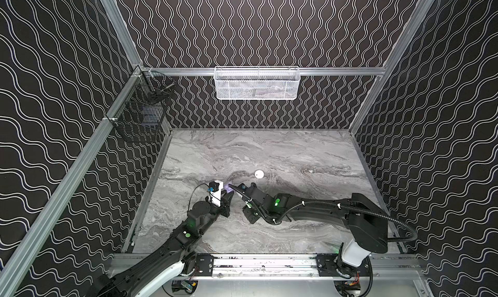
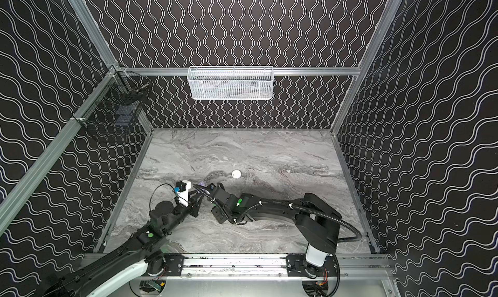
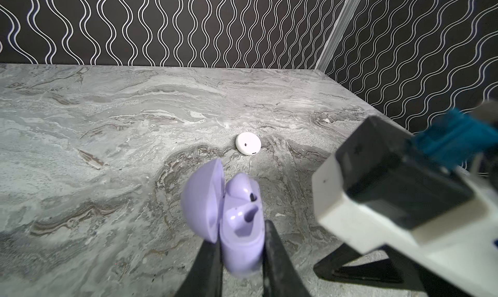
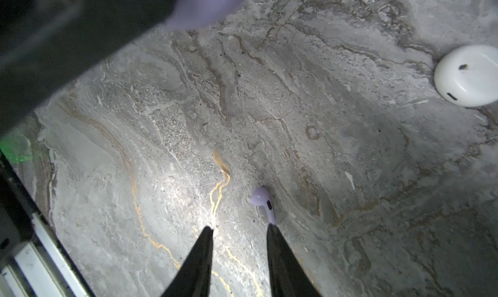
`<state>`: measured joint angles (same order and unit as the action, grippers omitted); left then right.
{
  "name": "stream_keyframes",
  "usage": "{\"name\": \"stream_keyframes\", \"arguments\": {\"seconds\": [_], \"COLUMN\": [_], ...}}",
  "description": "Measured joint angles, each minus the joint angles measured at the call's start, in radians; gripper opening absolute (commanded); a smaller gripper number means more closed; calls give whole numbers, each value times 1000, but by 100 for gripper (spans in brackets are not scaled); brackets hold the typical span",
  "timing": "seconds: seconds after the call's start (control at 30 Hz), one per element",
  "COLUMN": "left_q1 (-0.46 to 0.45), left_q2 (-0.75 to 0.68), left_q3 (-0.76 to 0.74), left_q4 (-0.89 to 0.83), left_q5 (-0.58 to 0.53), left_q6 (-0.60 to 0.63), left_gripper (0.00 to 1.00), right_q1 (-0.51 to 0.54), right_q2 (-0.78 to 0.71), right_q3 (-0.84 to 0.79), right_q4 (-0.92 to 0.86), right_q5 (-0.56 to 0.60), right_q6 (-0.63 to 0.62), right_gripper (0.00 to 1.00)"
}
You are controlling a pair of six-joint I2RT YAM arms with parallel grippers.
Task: Insert the wireless bluetooth earbuds into the charging case
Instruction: 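Lower the right gripper and align its fingers around the second earbud, then close the right gripper on the second lavender earbud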
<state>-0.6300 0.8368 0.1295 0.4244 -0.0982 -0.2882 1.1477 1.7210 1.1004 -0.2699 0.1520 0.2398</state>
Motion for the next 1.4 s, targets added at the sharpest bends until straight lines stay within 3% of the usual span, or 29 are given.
{"name": "stream_keyframes", "arguments": {"seconds": [1.4], "left_q1": [19], "left_q2": [12], "left_q3": [-5], "left_q4": [6], "left_q5": [29], "left_q6": [-5], "left_gripper": [0], "right_q1": [-69], "right_q2": [139], "right_q3": [-36], "right_q4": [124], "right_q5": [-90], "right_q6": [-183], "right_gripper": [35]}}
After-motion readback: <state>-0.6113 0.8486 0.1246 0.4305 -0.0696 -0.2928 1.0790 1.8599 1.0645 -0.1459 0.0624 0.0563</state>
